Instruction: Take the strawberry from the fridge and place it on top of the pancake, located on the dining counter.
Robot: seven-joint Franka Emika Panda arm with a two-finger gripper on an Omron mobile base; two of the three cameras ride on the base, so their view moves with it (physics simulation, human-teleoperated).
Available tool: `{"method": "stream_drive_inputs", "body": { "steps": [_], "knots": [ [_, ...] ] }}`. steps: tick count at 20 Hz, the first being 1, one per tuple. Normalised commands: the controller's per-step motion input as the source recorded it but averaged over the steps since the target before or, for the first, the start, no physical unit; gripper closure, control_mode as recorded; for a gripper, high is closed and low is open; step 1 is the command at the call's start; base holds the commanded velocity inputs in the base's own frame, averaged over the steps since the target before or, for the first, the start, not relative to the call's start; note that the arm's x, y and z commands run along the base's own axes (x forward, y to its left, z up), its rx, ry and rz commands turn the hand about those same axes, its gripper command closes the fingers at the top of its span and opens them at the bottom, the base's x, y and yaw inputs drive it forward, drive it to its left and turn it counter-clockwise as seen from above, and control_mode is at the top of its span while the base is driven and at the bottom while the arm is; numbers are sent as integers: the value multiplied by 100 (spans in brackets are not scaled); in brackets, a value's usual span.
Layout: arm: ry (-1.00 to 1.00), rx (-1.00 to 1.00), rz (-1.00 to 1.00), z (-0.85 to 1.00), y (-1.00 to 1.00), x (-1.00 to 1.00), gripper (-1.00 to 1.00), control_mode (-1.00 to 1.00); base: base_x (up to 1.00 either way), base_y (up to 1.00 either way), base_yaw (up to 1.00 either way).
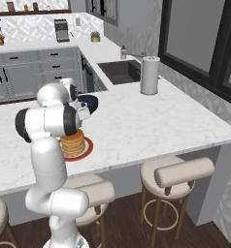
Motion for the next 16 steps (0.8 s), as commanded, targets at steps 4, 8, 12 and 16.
{"method": "stream_drive_inputs", "body": {
  "steps": [4,8,12,16],
  "knots": [
    [0,0,0,-1,0,-21,100,-100,0,0,0],
    [0,0,0,0,-2,-14,100,-100,0,0,0],
    [0,0,1,1,0,-4,100,-100,0,0,0],
    [0,0,0,0,0,-3,100,-100,0,0,0]
  ]
}}
